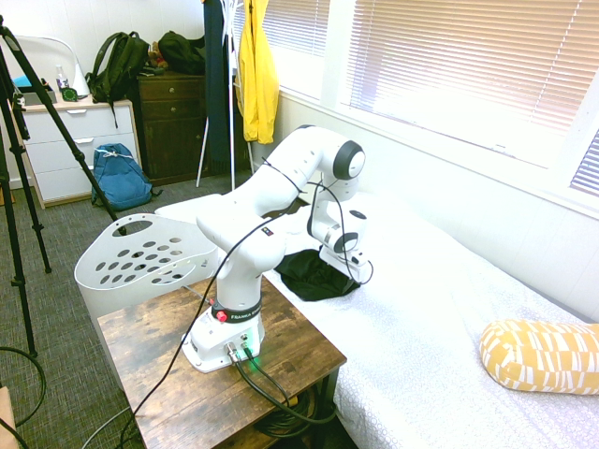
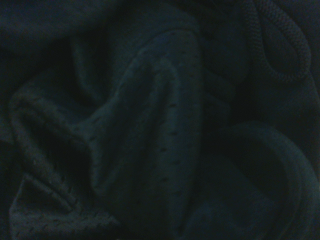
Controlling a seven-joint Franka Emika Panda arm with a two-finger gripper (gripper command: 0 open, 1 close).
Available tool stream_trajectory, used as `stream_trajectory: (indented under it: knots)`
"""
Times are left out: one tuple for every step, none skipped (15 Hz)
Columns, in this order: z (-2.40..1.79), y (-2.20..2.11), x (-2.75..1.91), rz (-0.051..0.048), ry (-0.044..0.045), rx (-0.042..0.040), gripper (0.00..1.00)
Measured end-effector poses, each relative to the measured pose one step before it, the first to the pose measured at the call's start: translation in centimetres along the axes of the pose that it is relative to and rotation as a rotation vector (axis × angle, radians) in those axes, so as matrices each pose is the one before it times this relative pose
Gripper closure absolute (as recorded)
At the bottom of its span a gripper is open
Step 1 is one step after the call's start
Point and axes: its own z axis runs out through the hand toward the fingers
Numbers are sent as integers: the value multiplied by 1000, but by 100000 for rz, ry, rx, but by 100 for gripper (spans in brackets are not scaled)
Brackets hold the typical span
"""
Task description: Put my clothes in the laundry bag
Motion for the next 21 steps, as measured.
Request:
stream_trajectory:
  knots:
    - [388,324,155,-250,-510,71,100]
    - [196,235,108,-110,-456,204,100]
    - [132,225,77,-85,-449,250,100]
    - [116,210,27,226,-513,296,100]
    - [104,191,-53,306,-776,527,100]
    - [59,144,-60,204,-765,658,100]
    - [21,159,32,-109,-593,654,100]
    - [-31,173,142,-86,-350,594,100]
    - [-39,269,228,-27,-198,438,100]
    - [5,320,215,254,-246,295,100]
    - [79,257,109,181,-446,383,100]
    - [79,254,100,5,-406,264,100]
    - [28,318,141,636,-312,267,100]
    - [-26,274,184,622,-226,413,100]
    - [-61,184,174,514,-240,552,100]
    - [-54,170,156,464,-146,409,100]
    - [-30,8,18,214,-149,350,100]
    - [-32,-130,-82,20,-160,373,100]
    - [-42,-177,-130,-125,-94,309,100]
    - [-13,-109,-177,76,-220,234,100]
    - [5,-100,-220,177,-384,249,100]
